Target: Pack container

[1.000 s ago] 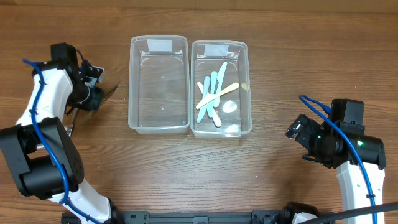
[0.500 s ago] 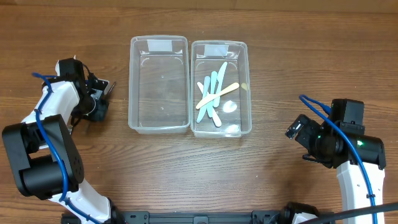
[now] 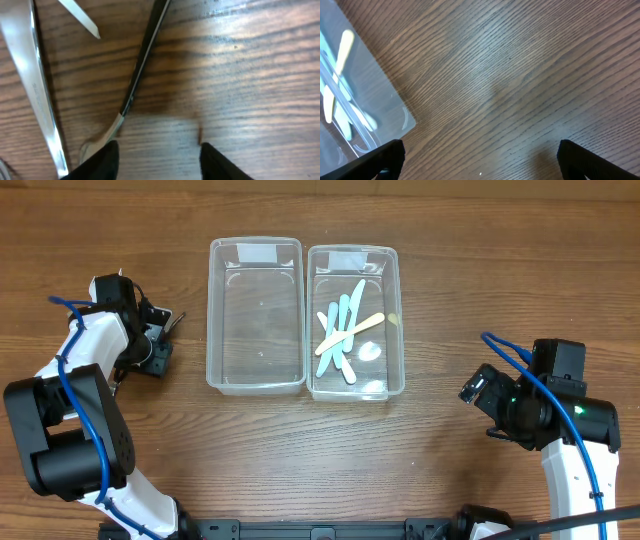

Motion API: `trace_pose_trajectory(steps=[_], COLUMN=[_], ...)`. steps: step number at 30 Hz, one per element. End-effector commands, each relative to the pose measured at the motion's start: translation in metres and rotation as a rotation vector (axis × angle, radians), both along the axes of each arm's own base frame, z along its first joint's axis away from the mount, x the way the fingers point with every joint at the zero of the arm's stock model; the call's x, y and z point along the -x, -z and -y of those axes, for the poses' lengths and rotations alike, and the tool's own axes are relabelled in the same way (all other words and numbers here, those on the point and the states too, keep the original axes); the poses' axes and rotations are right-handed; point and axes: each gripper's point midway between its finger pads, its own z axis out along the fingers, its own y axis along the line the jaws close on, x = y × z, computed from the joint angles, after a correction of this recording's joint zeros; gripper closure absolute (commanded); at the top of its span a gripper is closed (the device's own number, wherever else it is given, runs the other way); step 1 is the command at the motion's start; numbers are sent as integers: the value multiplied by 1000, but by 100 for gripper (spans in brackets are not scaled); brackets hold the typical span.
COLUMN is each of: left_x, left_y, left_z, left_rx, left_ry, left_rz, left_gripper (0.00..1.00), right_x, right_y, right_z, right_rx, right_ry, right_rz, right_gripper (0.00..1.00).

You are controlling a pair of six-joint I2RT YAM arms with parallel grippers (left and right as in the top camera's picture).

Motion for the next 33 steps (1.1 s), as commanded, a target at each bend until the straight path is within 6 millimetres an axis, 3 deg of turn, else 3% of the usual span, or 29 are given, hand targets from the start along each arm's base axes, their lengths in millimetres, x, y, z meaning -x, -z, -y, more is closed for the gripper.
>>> trace_pose_trajectory(steps=[1,5,7,20,23,33], left_x=[-20,-17,-17,-2,-3,-1], left_y=[-45,-69,-71,-47,-44,-18], left_z=[-8,-30,-31,-58,-56,-50], left_rx=[-42,-181,-185,-176,-159,-109], left_ry=[-18,-45,-45,-121,-122,-151], left_rz=[118,150,153,77,78,27], left_gripper=[42,36,36,45,50,49], right_x=[-2,-3,-3,-2,-2,-2], right_y=[-2,-2,-2,-2,-2,-2], right_z=[3,4,4,3,3,3], right_rx=[20,24,24,24,23,24], right_ry=[0,1,1,1,1,1], right_rz=[13,14,14,11,11,11], right_gripper=[0,0,0,0,0,0])
